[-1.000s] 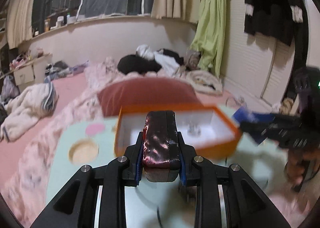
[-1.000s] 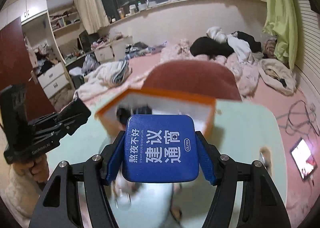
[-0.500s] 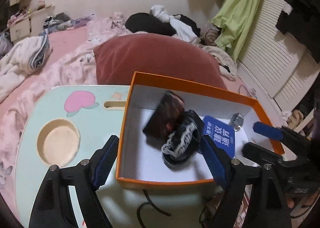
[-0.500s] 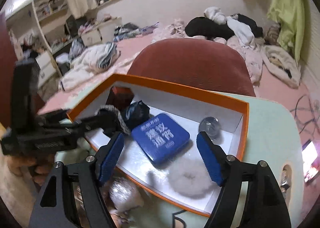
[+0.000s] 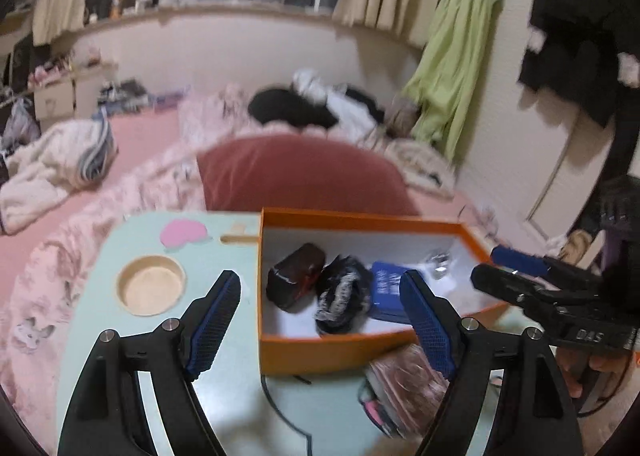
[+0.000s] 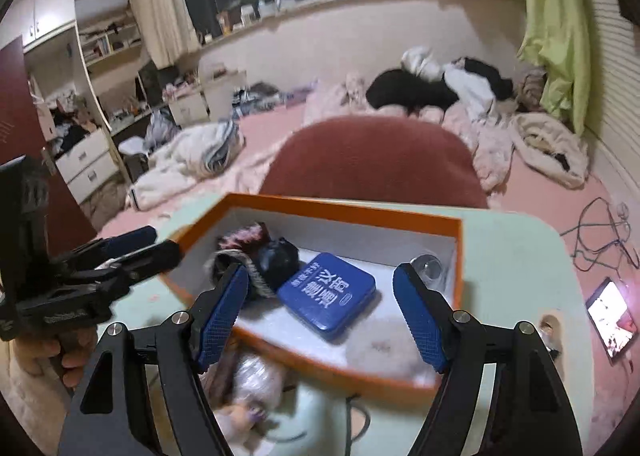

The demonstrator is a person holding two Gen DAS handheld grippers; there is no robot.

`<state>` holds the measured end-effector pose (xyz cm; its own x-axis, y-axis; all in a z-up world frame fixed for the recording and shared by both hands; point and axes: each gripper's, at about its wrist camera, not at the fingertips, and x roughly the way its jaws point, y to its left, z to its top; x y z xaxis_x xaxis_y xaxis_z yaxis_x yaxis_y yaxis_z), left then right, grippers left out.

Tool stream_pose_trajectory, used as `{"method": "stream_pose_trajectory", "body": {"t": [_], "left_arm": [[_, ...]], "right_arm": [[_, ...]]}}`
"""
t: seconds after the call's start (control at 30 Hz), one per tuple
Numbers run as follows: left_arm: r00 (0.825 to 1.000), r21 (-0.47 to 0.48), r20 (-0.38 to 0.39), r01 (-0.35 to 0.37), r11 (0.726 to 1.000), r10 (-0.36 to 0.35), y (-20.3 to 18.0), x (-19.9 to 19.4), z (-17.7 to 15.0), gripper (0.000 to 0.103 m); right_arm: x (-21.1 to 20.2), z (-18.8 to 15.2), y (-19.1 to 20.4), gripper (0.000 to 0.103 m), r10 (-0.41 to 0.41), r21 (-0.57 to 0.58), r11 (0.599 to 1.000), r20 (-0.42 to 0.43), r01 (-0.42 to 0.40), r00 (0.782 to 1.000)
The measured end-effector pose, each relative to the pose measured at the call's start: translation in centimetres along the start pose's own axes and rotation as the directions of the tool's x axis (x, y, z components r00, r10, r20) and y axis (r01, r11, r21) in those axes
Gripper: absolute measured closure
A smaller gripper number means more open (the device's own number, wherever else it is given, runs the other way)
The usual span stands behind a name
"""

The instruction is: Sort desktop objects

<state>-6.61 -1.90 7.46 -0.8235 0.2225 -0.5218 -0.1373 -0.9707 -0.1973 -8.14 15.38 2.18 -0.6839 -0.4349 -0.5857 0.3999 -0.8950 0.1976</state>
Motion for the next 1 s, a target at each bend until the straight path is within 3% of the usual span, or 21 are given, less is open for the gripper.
{"method": "stream_pose_trajectory", "body": {"t": [0.13, 0.23, 0.3, 0.37, 0.5, 0.63, 0.8, 0.87, 1.0], "left_arm": [[1.000, 0.039, 0.011, -0.010, 0.999, 0.010, -0.3, -3.1, -2.5, 0.007], [0.997, 0.031, -0.077, 0.011, 0.999, -0.009, 0.5, -3.3, -5.4, 0.007], [0.985, 0.019, -0.171, 0.037, 0.999, -0.033, 1.0, -2.1, -7.0, 0.007], [0.977, 0.035, -0.212, 0.028, 0.999, -0.020, 1.0, -1.2, -8.2, 0.007], [0.981, -0.033, -0.189, 0.035, 0.999, -0.041, 1.9, -1.1, -9.5, 0.000], [0.982, 0.120, -0.175, -0.056, 0.991, 0.076, 0.2, -0.4, -10.5, 0.000], [0.979, 0.171, -0.178, -0.071, 0.983, 0.102, -0.7, -0.3, -10.6, 0.000], [0.981, 0.168, -0.176, -0.051, 0.985, 0.080, -0.5, -0.4, -10.6, 0.000], [0.983, 0.179, -0.174, 0.095, 0.979, -0.064, -0.9, -1.4, -11.0, 0.000]], "right_arm": [[-2.3, -2.3, 1.4, 0.027, 0.029, -0.040, 0.999, -0.083, -0.032, 0.996], [-2.4, -5.6, 2.2, 0.027, -0.022, -0.101, 0.995, -0.207, 0.000, 0.978], [-2.1, -7.7, 2.3, 0.027, -0.049, -0.126, 0.992, -0.257, 0.016, 0.965], [-1.7, -9.7, 2.0, 0.025, -0.086, -0.143, 0.989, -0.291, 0.046, 0.953], [-1.9, -10.7, 1.3, 0.015, -0.135, -0.136, 0.985, -0.238, 0.105, 0.962], [-1.7, -10.9, 1.0, 0.006, -0.158, -0.134, 0.982, -0.235, 0.129, 0.959], [-2.2, -11.4, 1.0, 0.004, -0.156, -0.126, 0.983, -0.228, 0.130, 0.961], [-2.2, -11.3, 0.9, 0.004, -0.155, -0.127, 0.984, -0.226, 0.128, 0.962], [-2.2, -11.4, 0.9, 0.003, -0.153, -0.126, 0.984, -0.225, 0.127, 0.962]]}}
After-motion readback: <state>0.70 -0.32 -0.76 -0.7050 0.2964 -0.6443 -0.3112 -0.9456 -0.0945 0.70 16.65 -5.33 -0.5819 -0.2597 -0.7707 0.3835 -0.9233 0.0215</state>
